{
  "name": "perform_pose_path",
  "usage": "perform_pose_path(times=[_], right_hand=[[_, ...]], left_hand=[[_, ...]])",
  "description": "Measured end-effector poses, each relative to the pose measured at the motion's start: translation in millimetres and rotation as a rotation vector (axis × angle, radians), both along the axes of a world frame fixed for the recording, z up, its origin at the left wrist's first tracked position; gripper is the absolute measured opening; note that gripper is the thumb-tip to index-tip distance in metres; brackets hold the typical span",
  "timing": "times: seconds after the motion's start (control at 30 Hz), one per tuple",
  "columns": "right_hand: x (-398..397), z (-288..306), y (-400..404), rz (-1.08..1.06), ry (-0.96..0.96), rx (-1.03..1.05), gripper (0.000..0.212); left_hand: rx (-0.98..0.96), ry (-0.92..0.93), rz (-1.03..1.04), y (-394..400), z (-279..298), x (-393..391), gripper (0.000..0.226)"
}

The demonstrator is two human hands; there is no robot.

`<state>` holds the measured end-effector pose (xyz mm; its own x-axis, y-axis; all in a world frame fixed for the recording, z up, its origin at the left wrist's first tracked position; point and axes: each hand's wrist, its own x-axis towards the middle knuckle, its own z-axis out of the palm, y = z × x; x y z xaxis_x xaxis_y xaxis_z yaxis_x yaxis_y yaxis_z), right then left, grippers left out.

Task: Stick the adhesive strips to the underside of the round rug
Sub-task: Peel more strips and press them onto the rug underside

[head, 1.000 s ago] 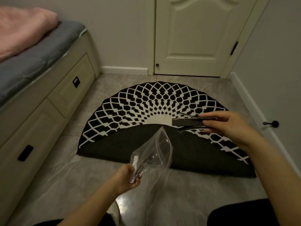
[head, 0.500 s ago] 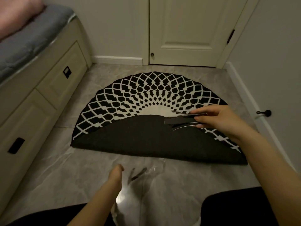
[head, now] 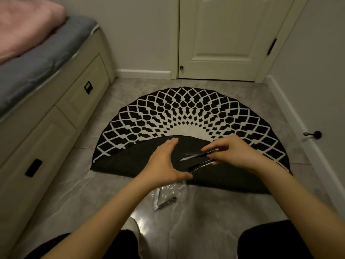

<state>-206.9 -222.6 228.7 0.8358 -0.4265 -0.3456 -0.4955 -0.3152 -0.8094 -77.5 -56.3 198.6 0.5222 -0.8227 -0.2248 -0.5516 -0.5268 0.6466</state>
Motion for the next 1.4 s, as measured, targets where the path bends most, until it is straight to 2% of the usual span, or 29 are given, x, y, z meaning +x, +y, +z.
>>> perform_pose_path(times=[0.1,0.17,0.23,0.3,0.43,0.5,0.53,0.63,0.7,0.8,0.9,1.0,1.07,1.17,1.27,1.4], right_hand=[[4,-5,7,0.041,0.01,-0.006,0.026],[7,-8,12,0.085,0.019,0.013,0.027],[9,-9,17,0.122,0.012,0.021,0.027],[13,-11,20,0.119,-0.021,0.033,0.028],[20,-11,18,0.019,-0.062,0.134,0.024],[22,-10,15,-0.014,-0.092,0.198,0.023],[22,-10,14,-0.033,-0.118,0.231,0.025],[21,-7,12,-0.088,-0.194,0.268,0.036],[20,-7,13,-0.088,-0.216,0.227,0.043],[18,-7,13,-0.047,-0.249,0.11,0.046],[17,-6,12,0.025,-0.305,-0.127,0.031],[16,-7,12,0.059,-0.367,-0.245,0.024],[17,-9,13,0.066,-0.406,-0.332,0.024],[17,-12,14,0.071,-0.476,-0.458,0.021],[16,-13,15,0.089,-0.513,-0.5,0.015],[15,-10,18,0.056,-0.489,-0.369,0.013]], left_hand=[[0.035,-0.148,-0.017,-3,-8,-16,0.121],[0.017,-0.236,-0.056,-6,-13,-22,0.121],[-0.033,-0.246,-0.062,-10,-15,-23,0.114],[-0.056,-0.213,-0.038,-12,-20,-18,0.096],[-0.069,-0.051,-0.034,-16,-20,-8,0.027],[-0.069,0.077,-0.014,-18,-20,-5,0.011],[-0.082,0.2,0.021,-18,-20,-5,0.008],[-0.162,0.703,0.114,-15,-13,-2,0.017],[-0.197,0.902,0.109,-11,-10,1,0.026],[-0.177,1.027,0.06,-8,-7,1,0.019],[-0.117,1.138,0.054,-5,-5,1,0.015],[-0.093,1.239,0.04,-3,-5,0,0.013],[-0.106,1.3,0.048,-2,-5,-1,0.019],[-0.138,1.405,0.127,-1,-3,-3,0.038],[-0.182,1.514,0.191,-1,-1,-4,0.049],[-0.188,1.547,0.318,-3,0,-5,0.038]])
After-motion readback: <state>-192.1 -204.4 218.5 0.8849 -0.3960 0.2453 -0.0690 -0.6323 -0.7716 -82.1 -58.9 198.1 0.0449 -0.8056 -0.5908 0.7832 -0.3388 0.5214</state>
